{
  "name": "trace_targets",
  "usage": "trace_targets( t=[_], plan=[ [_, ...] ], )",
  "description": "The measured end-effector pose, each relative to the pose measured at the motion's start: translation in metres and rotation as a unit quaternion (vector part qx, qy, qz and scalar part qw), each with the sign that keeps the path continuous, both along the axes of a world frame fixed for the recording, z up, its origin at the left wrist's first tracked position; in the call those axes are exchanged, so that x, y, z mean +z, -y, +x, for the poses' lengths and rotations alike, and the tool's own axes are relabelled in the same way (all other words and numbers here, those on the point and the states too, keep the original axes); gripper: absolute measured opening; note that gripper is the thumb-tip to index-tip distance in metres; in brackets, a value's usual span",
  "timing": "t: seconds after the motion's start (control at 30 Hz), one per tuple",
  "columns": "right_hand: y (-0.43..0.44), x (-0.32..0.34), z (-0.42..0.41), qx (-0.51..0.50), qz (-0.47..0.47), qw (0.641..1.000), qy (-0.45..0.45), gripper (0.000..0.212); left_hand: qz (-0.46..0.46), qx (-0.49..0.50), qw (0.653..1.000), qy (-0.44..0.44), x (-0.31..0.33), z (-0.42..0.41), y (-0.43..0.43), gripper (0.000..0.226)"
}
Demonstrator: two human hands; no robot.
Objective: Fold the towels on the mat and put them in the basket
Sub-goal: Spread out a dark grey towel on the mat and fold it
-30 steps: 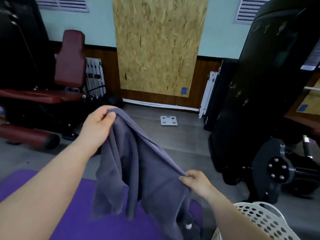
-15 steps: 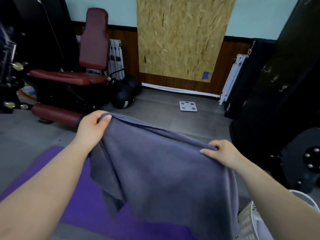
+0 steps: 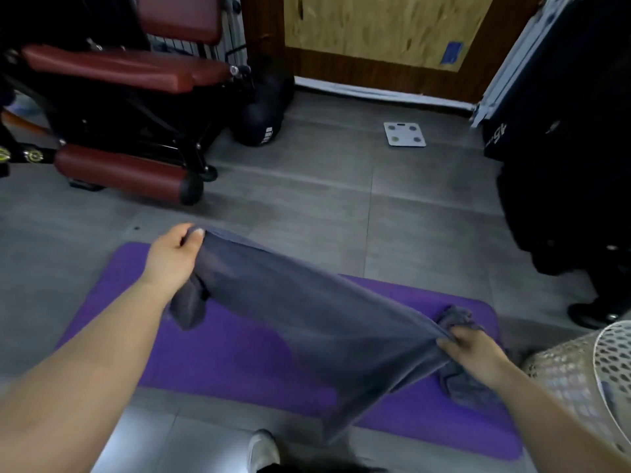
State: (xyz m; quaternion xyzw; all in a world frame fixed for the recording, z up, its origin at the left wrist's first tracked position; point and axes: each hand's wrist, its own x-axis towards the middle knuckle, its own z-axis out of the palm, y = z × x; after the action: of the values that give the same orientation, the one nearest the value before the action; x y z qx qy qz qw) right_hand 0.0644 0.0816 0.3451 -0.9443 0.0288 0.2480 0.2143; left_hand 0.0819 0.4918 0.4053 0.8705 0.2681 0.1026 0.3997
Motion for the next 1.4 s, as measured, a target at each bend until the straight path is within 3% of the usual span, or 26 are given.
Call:
trace_targets(
  t=[0.13,0.27,0.4,0.6,0.67,0.73,0.77,0.8,0.87,0.93,1.07,1.17,1.23,1.3,1.4],
  plan=[
    [-0.022,-0.035,0.004,-0.088,0.056,0.995,-0.003,0.052,0.020,-0.017,0.997,-0.077,-0.040,-0.004,-0.027,0.028],
    [-0.035,-0.059,0.007,-0.109,0.075,0.991,-0.034,0.056,0.012,-0.082,0.983,-0.162,-0.069,-0.011,-0.045,0.020],
    [-0.036,-0.094,0.020,-0.125,0.065,0.989,-0.046,0.056,0.012,-0.093,0.977,-0.193,-0.102,0.000,-0.052,0.014],
    [-0.028,-0.214,0.095,-0.109,0.082,0.989,-0.061,0.052,0.070,-0.117,0.972,-0.190,-0.249,0.074,-0.063,0.021],
    [-0.033,-0.273,0.130,-0.059,0.055,0.996,-0.048,0.043,0.100,-0.119,0.971,-0.180,-0.309,0.110,-0.065,0.023],
    [-0.040,-0.337,0.164,-0.029,0.020,0.999,-0.015,0.012,0.153,-0.117,0.965,-0.178,-0.372,0.144,-0.073,0.026],
    [-0.041,-0.372,0.177,-0.031,-0.007,0.999,0.012,0.017,0.180,-0.121,0.959,-0.185,-0.406,0.158,-0.078,0.031],
    [-0.042,-0.406,0.186,-0.022,-0.043,0.999,0.021,0.037,0.211,-0.130,0.948,-0.200,-0.440,0.168,-0.080,0.039],
    [-0.043,-0.470,0.188,-0.001,-0.122,0.993,-0.011,0.056,0.260,-0.168,0.918,-0.248,-0.508,0.174,-0.074,0.056],
    [-0.038,-0.526,0.173,0.015,-0.173,0.983,-0.060,0.062,0.288,-0.233,0.884,-0.285,-0.570,0.165,-0.048,0.060],
    [-0.007,-0.619,0.126,-0.015,-0.189,0.977,-0.102,0.068,0.310,-0.411,0.813,-0.271,-0.673,0.135,0.020,0.062],
    [0.022,-0.649,0.098,-0.082,-0.149,0.982,-0.088,0.066,0.272,-0.448,0.804,-0.281,-0.717,0.130,0.054,0.061],
    [0.036,-0.650,0.085,-0.097,-0.190,0.973,-0.083,0.059,0.234,-0.433,0.817,-0.299,-0.727,0.123,0.067,0.061],
    [0.047,-0.647,0.076,-0.086,-0.266,0.957,-0.077,0.053,0.250,-0.428,0.805,-0.326,-0.726,0.116,0.071,0.058],
    [0.055,-0.647,0.076,-0.103,-0.281,0.953,-0.058,0.049,0.270,-0.396,0.819,-0.317,-0.719,0.129,0.074,0.053]
  ],
)
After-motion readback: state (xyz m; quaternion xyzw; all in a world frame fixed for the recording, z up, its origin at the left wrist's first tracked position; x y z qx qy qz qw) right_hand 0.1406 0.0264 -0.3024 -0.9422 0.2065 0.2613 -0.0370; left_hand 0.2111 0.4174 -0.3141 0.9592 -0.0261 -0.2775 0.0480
